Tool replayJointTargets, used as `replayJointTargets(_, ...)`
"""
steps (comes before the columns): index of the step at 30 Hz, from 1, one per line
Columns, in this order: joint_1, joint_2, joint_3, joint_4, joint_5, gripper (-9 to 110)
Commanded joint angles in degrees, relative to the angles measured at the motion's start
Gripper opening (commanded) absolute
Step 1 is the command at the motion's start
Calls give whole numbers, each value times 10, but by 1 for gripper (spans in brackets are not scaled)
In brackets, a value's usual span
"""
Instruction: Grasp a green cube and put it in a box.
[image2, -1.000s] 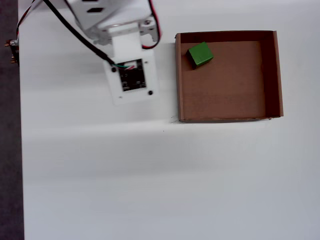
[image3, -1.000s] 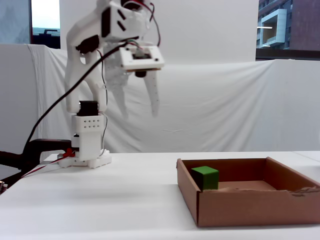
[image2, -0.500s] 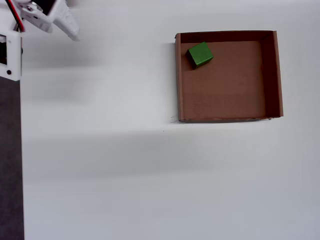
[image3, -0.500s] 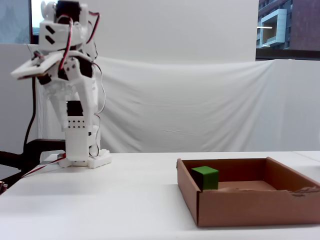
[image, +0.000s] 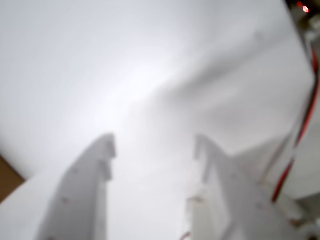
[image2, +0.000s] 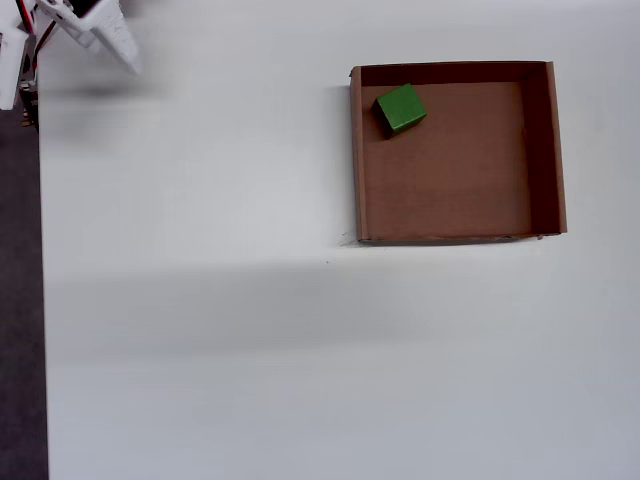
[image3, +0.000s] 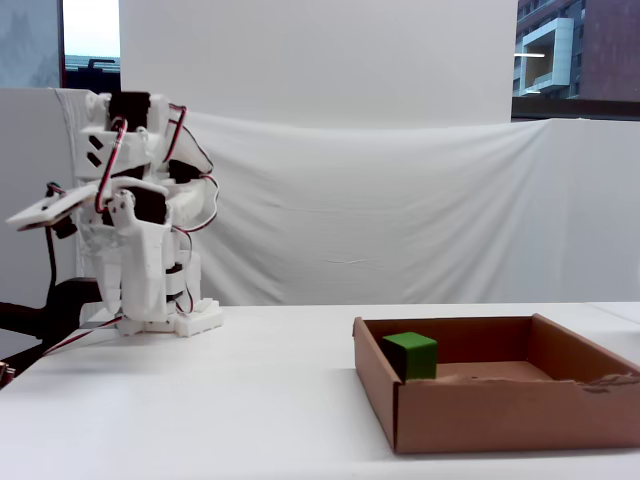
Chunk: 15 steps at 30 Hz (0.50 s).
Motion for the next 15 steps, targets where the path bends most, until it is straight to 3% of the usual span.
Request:
replayJointTargets(1,19,43,16,-11,11,21)
replayJointTargets(15,47,121,132,-62,27,21)
